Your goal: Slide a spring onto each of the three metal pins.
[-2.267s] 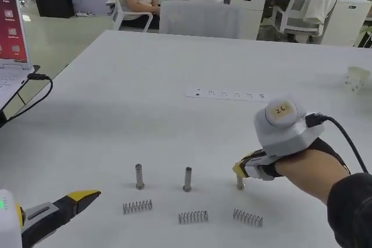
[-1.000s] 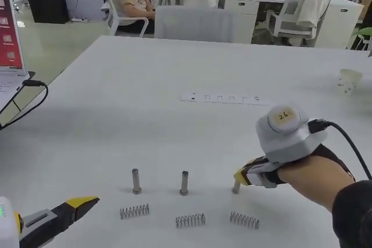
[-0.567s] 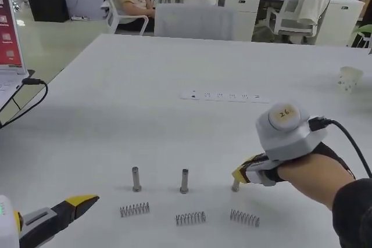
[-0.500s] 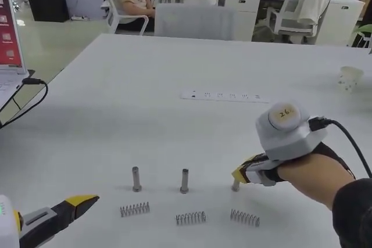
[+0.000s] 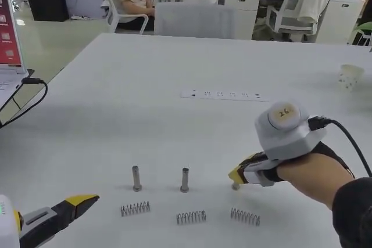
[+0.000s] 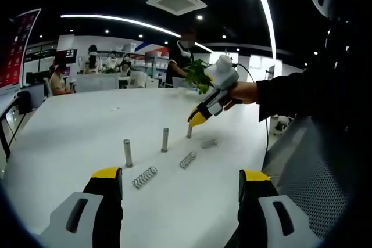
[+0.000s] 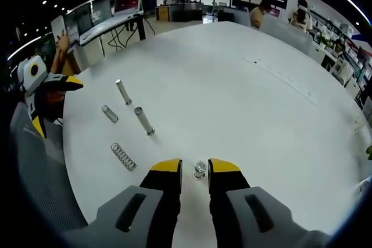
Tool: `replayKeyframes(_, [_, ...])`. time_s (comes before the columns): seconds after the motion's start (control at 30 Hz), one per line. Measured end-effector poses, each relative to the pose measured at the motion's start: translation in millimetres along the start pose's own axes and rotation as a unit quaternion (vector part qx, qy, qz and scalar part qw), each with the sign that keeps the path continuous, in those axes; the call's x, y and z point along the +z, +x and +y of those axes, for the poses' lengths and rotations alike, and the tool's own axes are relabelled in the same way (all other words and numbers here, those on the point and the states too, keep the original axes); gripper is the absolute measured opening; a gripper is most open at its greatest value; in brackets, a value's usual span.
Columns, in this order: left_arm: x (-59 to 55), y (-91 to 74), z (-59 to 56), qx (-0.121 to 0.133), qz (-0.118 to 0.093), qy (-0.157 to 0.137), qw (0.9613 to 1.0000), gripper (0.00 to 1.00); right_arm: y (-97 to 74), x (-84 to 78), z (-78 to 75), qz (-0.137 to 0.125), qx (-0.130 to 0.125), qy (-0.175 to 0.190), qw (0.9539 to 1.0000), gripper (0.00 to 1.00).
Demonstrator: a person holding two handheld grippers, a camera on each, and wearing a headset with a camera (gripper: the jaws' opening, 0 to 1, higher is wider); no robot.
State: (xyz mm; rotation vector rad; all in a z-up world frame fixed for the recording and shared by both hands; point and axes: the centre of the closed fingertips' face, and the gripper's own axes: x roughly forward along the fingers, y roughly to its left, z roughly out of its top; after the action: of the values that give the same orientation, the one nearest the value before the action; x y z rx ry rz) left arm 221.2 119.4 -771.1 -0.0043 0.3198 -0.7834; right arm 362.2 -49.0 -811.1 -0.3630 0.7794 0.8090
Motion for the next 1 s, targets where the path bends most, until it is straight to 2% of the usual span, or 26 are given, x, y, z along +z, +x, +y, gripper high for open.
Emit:
replayKeyframes(0.43, [-0.1,0.9,-0.5,0.000,0.002,0.002,1.0000,0.79,-3.5,1.9,1.6,-0.010,0.000,-0.004,0.9999,0.24])
replayKeyframes(1.0, [1.3,1.1,-2.3,-0.004,0.000,0.003,1.0000,0.79,-13.4,-8.9,4.0,-0.010,-0.004,-0.001,0.9999,0.25])
